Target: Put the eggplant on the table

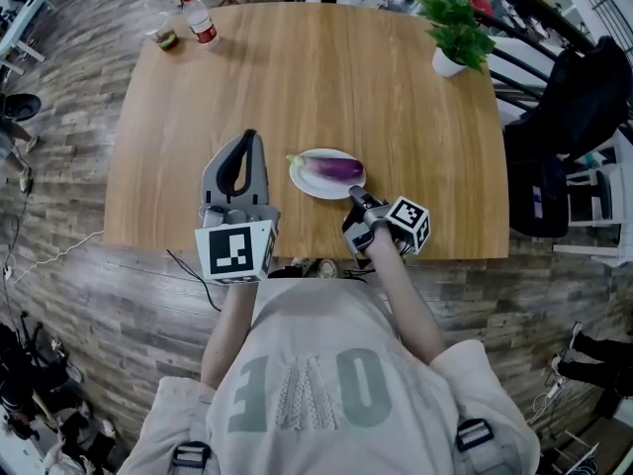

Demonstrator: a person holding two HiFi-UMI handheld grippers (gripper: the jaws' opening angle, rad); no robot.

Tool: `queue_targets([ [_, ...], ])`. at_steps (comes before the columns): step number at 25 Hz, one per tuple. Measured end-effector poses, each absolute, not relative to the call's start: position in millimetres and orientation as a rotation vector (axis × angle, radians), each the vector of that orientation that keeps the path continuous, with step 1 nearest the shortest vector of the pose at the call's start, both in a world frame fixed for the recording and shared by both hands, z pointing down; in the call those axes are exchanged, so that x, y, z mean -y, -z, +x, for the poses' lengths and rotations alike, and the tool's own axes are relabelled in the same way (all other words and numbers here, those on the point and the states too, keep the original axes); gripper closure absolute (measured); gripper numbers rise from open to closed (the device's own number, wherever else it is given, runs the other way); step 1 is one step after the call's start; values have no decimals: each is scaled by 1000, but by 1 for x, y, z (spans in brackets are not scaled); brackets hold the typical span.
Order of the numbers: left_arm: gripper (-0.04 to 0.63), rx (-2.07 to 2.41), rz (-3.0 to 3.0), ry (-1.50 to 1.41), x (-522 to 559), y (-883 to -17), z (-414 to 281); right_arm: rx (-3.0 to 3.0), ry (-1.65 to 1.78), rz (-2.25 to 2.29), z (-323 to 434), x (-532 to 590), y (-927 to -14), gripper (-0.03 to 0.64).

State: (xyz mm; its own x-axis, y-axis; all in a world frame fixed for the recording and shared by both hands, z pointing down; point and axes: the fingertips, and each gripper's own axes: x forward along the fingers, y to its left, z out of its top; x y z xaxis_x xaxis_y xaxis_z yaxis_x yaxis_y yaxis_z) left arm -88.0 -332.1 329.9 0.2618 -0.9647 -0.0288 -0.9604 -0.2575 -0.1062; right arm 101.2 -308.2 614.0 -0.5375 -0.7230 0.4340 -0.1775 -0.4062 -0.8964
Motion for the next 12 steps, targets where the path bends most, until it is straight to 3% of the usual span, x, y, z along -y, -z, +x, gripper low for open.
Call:
queue_targets([
  [12,589,-1848,-2457,61,335,-338,-92,-1441,1992,-1377,105,310,-615,568],
])
